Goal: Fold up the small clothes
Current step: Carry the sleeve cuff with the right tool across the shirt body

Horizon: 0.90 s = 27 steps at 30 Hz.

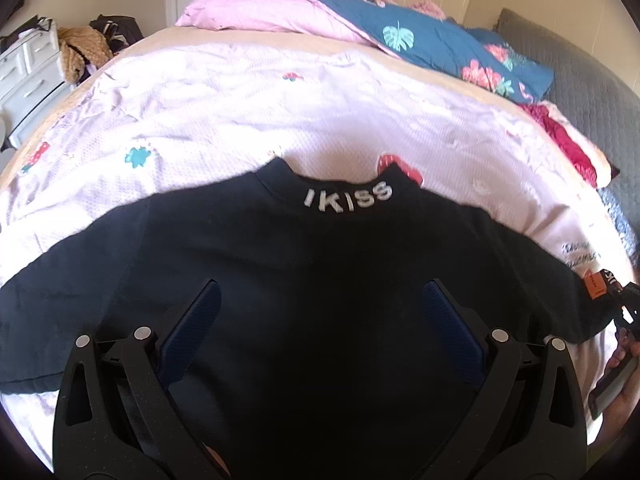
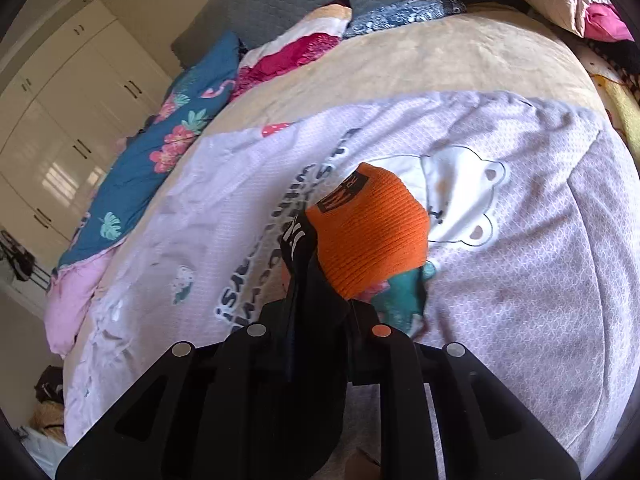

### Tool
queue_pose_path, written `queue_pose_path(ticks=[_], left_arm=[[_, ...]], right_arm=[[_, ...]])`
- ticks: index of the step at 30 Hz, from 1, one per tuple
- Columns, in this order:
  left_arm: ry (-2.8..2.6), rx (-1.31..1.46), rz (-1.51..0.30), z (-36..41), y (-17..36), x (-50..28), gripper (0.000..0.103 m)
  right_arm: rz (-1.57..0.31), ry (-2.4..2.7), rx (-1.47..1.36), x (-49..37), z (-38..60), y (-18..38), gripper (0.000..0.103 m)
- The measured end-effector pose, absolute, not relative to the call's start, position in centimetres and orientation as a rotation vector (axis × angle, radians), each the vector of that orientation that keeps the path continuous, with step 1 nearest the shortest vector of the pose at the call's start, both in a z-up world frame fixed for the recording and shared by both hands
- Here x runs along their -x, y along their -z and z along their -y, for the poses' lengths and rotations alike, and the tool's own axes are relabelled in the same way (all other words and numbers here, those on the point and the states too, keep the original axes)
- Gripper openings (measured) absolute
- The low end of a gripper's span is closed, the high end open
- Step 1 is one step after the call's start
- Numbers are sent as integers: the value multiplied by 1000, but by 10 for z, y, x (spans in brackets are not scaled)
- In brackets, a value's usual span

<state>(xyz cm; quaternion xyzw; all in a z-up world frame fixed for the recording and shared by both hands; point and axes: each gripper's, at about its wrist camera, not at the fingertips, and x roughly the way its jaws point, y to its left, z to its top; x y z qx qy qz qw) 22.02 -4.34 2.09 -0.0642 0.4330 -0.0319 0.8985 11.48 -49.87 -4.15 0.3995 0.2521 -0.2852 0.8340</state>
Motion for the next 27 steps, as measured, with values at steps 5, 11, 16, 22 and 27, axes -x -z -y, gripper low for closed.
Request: queue_pose_path(ticks=[5,11,16,22,27], left_arm=[[52,168,-859,30,-36,-215,95],[29,187,-832,19,-50,-214,95],[39,239,-842,8,-51,-213,95],[68,311,-836,-5,-54,-209,95],[111,393,-850,-14,-50,-207,95]], right_arm=[[-505,517,-799,-119,477,17,17],[-483,427,-725,-129,450,-10,17],[-475,333,-651,-137,419,-30,17],[-470,212,-546,-146,371,-52,17],[-459,117,-463,-148,333,-62,17]])
